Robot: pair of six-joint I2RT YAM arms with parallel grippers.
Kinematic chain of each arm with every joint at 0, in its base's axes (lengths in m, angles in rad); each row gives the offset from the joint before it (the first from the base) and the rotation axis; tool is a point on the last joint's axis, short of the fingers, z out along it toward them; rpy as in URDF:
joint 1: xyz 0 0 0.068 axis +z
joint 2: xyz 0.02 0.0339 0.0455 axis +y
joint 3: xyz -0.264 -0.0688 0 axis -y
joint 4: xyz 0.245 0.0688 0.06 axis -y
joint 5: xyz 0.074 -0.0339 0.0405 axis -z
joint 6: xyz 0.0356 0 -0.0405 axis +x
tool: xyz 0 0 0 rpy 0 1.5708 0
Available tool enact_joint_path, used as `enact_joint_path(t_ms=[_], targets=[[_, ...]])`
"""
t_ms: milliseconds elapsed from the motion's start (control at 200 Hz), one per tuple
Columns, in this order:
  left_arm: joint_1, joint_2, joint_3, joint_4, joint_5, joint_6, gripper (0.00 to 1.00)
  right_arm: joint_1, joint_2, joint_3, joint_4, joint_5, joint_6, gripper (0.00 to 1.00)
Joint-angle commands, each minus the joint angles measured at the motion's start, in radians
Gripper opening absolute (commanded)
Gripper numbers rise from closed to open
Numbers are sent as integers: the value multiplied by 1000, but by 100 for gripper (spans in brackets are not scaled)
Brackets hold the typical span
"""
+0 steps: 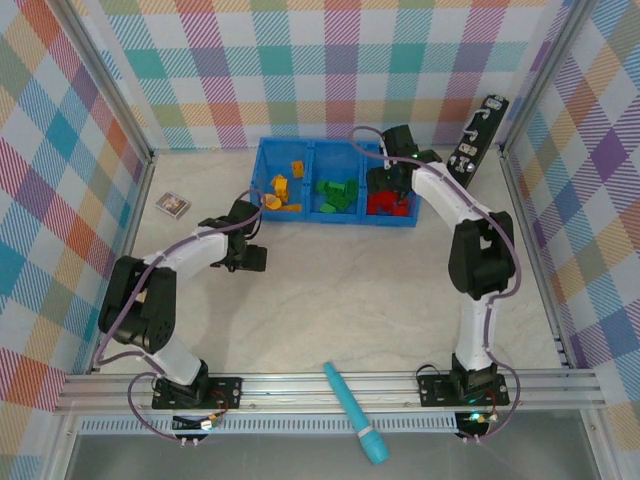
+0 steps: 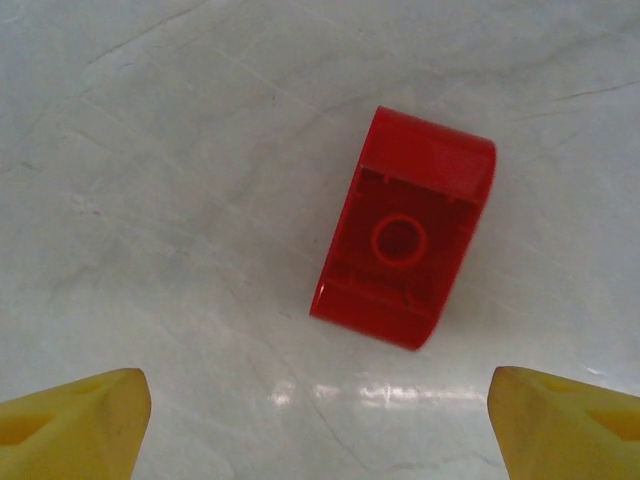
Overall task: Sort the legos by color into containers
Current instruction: Pick up the lego from the middle-left of the table.
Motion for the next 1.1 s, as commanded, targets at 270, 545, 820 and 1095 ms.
enact_joint_path(t_ms=[270, 545, 820, 1095], targets=[[9, 127, 98, 65, -47, 73, 82, 0, -236, -171, 53, -24, -28, 79], [9, 193, 121, 69, -27, 71, 70, 0, -304, -237, 59, -5, -41, 80], [8, 238, 165, 34, -1, 60, 49, 0, -389, -309, 68, -4, -14, 81], [-26, 228, 176, -21, 49, -1, 38, -8, -508, -396, 69, 21, 7, 83]])
